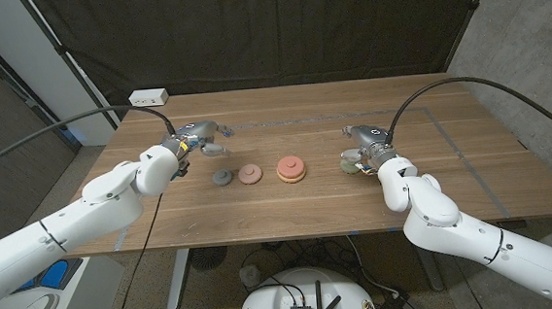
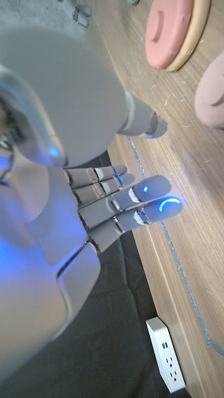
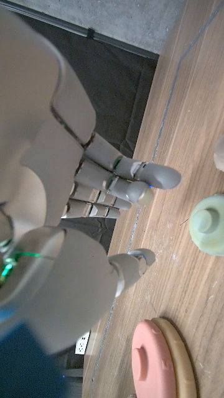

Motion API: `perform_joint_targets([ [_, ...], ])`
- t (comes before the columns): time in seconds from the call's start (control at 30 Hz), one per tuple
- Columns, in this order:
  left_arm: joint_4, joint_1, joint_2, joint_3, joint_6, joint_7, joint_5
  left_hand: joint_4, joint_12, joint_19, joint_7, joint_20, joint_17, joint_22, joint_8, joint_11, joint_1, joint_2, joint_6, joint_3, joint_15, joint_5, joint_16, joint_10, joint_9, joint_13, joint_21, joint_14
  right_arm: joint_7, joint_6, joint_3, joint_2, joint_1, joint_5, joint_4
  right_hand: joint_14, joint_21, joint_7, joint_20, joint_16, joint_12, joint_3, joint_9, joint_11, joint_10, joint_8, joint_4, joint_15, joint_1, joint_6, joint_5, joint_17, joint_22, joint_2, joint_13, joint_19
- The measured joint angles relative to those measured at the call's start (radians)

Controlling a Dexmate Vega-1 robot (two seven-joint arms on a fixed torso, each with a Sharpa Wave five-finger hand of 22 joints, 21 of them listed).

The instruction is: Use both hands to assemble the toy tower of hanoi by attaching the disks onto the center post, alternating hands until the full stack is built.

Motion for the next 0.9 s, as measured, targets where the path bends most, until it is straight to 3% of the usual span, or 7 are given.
perform_joint_targets([
  [0.57,0.027,-0.09,-0.017,0.051,-0.089,-0.185,0.068,0.0,-0.006,-0.004,-0.011,0.004,-0.005,0.002,0.0,-0.015,0.006,-0.022,-0.011,0.0,0.002,0.0,0.0,-0.015,0.0,0.005,0.0,-0.009,0.001,-0.014,-0.002,-0.006,0.005,0.004,-0.008,-0.011,0.0,-0.005,0.0,-0.004,0.0,0.0,0.0,0.0,0.0,0.0,0.0,0.003,0.0,0.016,0.0,-0.002,0.0,0.0,0.005,0.0],
  [0.9,0.063,-0.145,-0.037,0.075,-0.147,-0.293,0.073,-0.008,-0.02,-0.007,0.009,0.007,-0.013,0.003,-0.005,0.008,0.025,-0.051,-0.063,-0.008,0.002,0.0,0.009,-0.068,0.0,0.008,0.008,-0.009,0.001,-0.023,-0.005,-0.007,0.007,0.005,-0.012,-0.011,0.0,-0.004,0.0,-0.012,0.0,0.0,0.001,-0.005,0.005,0.0,0.0,0.003,0.0,0.025,0.0,-0.004,0.0,0.0,0.009,0.0],
])
